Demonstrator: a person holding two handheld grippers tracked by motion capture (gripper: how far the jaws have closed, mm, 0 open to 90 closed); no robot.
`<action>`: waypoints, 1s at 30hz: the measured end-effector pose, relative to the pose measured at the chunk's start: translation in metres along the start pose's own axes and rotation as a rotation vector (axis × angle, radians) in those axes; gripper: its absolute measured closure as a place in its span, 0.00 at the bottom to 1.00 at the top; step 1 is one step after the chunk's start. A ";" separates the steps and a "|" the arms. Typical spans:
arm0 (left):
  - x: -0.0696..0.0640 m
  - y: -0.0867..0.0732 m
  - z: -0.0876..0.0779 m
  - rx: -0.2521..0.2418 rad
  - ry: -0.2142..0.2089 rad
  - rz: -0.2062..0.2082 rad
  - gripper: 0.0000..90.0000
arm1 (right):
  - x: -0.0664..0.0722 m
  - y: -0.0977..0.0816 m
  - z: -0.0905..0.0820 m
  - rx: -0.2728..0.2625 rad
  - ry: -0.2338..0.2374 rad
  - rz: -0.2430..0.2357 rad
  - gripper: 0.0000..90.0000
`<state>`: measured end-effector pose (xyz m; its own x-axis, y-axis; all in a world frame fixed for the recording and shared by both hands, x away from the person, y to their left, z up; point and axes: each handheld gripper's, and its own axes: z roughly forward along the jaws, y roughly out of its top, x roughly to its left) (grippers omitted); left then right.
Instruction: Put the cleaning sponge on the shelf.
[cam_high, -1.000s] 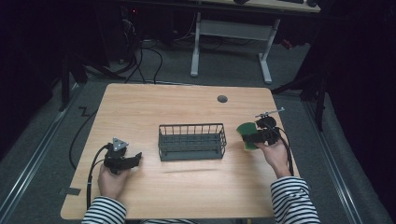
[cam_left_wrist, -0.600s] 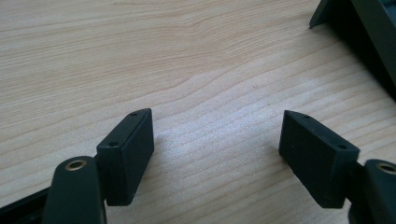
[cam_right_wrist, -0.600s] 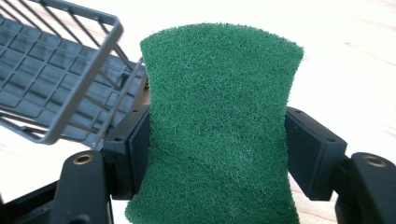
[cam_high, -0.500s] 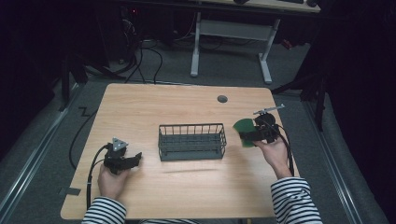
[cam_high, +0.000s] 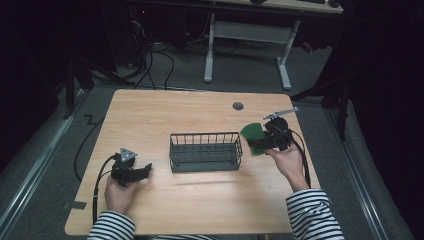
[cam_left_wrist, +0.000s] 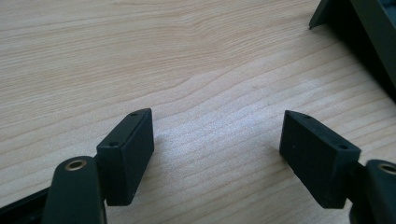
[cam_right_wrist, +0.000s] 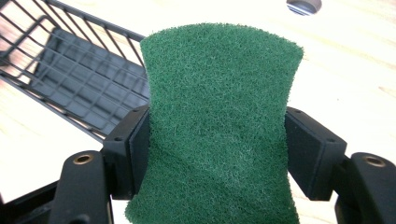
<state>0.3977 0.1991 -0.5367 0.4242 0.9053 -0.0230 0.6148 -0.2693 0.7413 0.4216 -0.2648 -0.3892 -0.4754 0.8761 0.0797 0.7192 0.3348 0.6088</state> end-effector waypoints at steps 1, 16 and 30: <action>0.000 0.000 0.000 0.000 0.000 0.000 0.30 | 0.002 0.002 -0.001 -0.007 0.004 -0.006 0.35; 0.000 0.000 0.000 0.002 0.001 0.003 0.29 | 0.035 0.024 -0.001 -0.040 0.064 -0.088 0.35; -0.001 0.000 0.000 0.002 -0.002 0.011 0.30 | 0.065 0.046 0.018 -0.031 0.098 -0.142 0.35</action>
<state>0.3974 0.1979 -0.5368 0.4323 0.9016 -0.0158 0.6113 -0.2802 0.7401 0.4331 -0.1862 -0.3705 -0.6195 0.7822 0.0664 0.6259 0.4411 0.6432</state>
